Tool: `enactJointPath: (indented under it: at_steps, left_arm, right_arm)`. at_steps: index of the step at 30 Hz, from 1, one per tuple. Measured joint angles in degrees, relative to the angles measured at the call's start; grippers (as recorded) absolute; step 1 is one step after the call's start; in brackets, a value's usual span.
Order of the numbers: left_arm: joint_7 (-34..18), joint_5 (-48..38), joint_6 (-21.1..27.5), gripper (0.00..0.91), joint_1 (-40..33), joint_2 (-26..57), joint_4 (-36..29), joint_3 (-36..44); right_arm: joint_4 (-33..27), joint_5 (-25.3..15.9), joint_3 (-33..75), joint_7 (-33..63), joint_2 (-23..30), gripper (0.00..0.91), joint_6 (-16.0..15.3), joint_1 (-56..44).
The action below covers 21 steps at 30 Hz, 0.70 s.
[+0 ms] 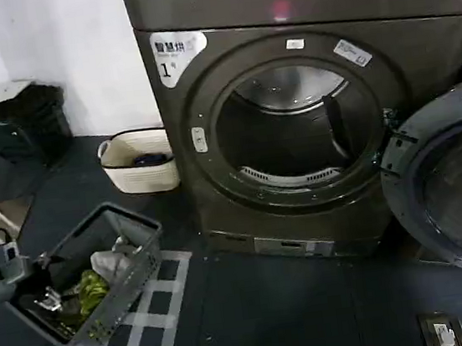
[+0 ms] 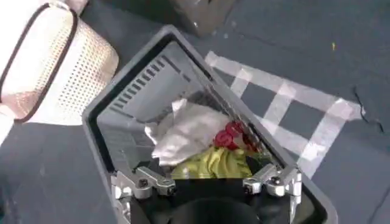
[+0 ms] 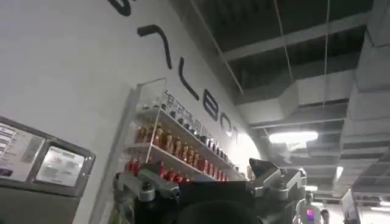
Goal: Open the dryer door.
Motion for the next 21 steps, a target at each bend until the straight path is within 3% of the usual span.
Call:
enactJointPath:
  at_steps: [21]
  left_arm:
    - [0.5, 1.1, -1.5, 0.907, 0.5, 0.5, 0.4, -0.9]
  right_arm:
    - [0.0, 0.2, 0.0, -0.5, 0.1, 0.907, 0.1, 0.1]
